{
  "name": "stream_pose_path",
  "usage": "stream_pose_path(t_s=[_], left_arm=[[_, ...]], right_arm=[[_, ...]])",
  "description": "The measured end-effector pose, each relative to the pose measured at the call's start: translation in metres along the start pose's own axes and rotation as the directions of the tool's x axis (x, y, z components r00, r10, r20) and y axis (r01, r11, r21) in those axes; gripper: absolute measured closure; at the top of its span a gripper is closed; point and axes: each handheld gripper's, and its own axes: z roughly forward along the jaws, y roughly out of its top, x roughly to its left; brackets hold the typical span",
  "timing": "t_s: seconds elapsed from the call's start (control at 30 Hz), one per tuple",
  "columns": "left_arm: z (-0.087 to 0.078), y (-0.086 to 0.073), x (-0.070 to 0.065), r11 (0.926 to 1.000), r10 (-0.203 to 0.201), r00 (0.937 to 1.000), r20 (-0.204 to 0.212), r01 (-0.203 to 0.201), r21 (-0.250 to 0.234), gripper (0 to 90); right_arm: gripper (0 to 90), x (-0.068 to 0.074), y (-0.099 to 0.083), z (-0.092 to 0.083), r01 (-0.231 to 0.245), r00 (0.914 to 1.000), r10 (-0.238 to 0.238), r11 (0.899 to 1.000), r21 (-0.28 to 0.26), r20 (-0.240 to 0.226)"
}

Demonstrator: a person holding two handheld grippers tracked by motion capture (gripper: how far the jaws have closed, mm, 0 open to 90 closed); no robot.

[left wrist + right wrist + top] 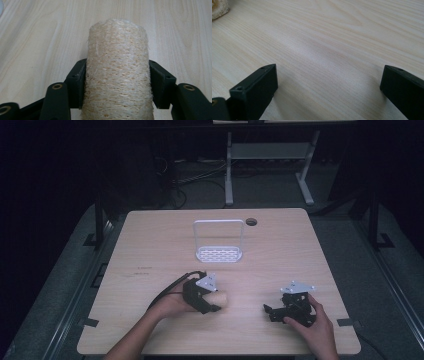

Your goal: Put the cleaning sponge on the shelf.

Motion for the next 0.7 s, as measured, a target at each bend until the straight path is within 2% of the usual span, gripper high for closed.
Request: stream_pose_path(t_s=[0.2,0.4,0.43,0.53,0.63,0.7], left_arm=[[-0.0004,0.0,-0.0005,1.0,-0.005,1.0,0.0,0.005,0.002,41.1],[-0.0006,0.0007,-0.003,0.9991,-0.042,0.9989,-0.021,0.042,-0.002,41.1],[-0.0016,0.0015,-0.0039,0.9982,-0.06,0.9977,-0.03,0.06,-0.007,41.2],[-0.0025,0.0026,-0.0044,0.9973,-0.074,0.9965,-0.038,0.074,-0.005,41.2],[-0.0039,0.0038,-0.0053,0.9949,-0.1,0.9923,-0.072,0.101,-0.002,41.3],[-0.0053,0.0036,-0.0043,0.9946,-0.103,0.991,-0.085,0.104,0.0,41.3]], right_arm=[[1.0,0.0,0.0,0.0,0.0,1.0,0.0,1.0,0.0,0.0],[1.0,0.0,0.0,0.0,0.0,1.0,0.0,1.0,0.0,0.0],[0.9,0.0,0.0,0.0,0.0,1.0,0.0,1.0,0.0,0.0],[1.0,0.0,0.0,0.0,0.0,1.0,0.0,1.0,0.0,0.0],[0.9,0.0,0.0,0.0,0.0,1.0,0.0,1.0,0.0,0.0],[1.0,0.0,0.0,0.0,0.0,1.0,0.0,1.0,0.0,0.0]])
